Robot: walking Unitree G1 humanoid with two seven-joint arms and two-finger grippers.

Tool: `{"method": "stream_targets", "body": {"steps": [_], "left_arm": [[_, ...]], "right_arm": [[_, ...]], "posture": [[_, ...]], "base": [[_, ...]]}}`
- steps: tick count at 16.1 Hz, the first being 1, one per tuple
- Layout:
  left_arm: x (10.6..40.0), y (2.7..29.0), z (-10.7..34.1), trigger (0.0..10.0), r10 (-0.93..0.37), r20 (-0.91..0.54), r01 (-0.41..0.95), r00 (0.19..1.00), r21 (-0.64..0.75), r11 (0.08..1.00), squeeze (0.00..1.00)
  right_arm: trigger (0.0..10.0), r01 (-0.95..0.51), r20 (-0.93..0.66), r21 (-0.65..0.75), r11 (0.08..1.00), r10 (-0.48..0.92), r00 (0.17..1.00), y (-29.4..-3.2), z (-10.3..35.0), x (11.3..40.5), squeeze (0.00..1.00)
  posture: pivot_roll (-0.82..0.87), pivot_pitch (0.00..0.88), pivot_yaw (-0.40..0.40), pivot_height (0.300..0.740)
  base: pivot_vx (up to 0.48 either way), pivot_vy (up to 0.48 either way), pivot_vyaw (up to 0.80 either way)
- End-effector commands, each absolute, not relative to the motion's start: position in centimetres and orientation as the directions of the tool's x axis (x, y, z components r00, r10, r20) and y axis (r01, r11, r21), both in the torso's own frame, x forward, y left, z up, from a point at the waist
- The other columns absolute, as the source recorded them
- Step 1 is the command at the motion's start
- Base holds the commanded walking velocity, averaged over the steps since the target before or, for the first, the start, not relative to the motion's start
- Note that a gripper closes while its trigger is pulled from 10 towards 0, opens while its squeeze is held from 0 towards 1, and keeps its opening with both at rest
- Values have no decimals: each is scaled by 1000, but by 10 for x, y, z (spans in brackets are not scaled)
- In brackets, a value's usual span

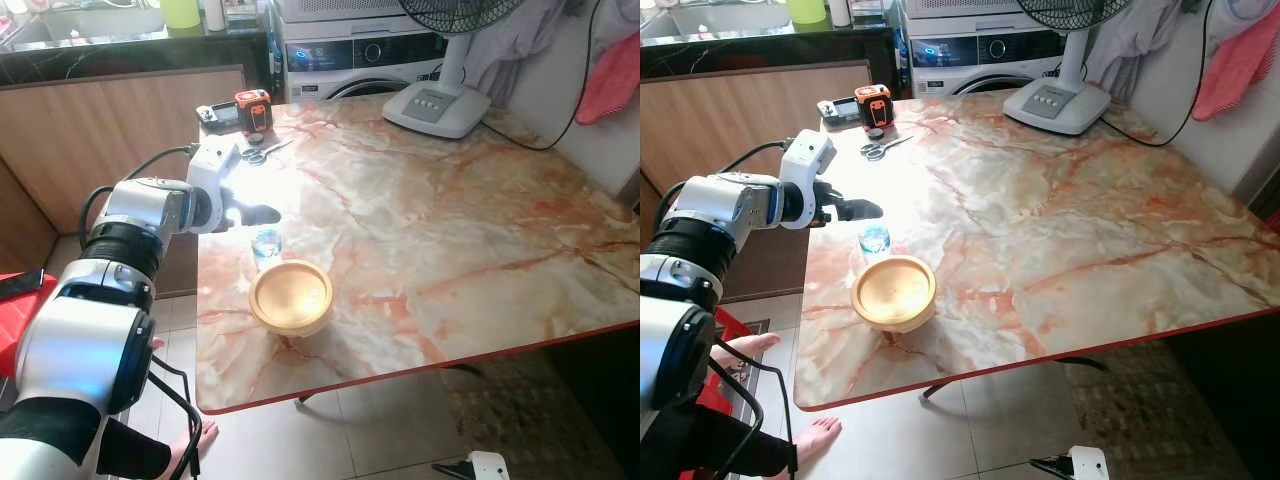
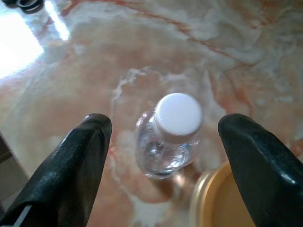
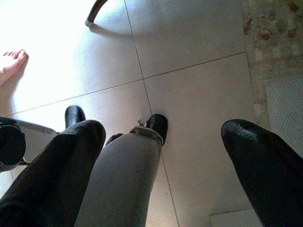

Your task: Restocking fridge

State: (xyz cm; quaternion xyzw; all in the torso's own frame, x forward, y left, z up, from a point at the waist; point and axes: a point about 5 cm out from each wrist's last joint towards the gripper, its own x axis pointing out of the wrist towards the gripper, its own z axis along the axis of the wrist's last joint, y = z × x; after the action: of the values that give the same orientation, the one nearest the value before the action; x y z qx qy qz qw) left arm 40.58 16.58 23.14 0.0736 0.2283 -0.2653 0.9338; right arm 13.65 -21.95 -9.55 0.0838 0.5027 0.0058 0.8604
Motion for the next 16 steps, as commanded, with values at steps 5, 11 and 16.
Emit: {"method": "stream_targets", "body": {"steps": [5, 11, 16], "left_arm": [[411, 165, 241, 8549, -467, -435, 543, 769, 60, 838, 0], [412, 161, 237, 10000, -480, -431, 551, 764, 49, 833, 0], [412, 159, 238, 10000, -515, -393, 567, 762, 20, 824, 0]], "right_arm": [[10000, 85, -869, 147, 985, 88, 487, -222, -96, 135, 0], [10000, 85, -868, 148, 985, 89, 489, -222, -95, 136, 0], [10000, 83, -869, 142, 986, 85, 488, -223, -95, 137, 0]], "posture": [[99, 0, -10, 740], [96, 12, -13, 740], [88, 20, -17, 740]], "base": [[0, 0, 0], [0, 0, 0], [0, 0, 0]]}}
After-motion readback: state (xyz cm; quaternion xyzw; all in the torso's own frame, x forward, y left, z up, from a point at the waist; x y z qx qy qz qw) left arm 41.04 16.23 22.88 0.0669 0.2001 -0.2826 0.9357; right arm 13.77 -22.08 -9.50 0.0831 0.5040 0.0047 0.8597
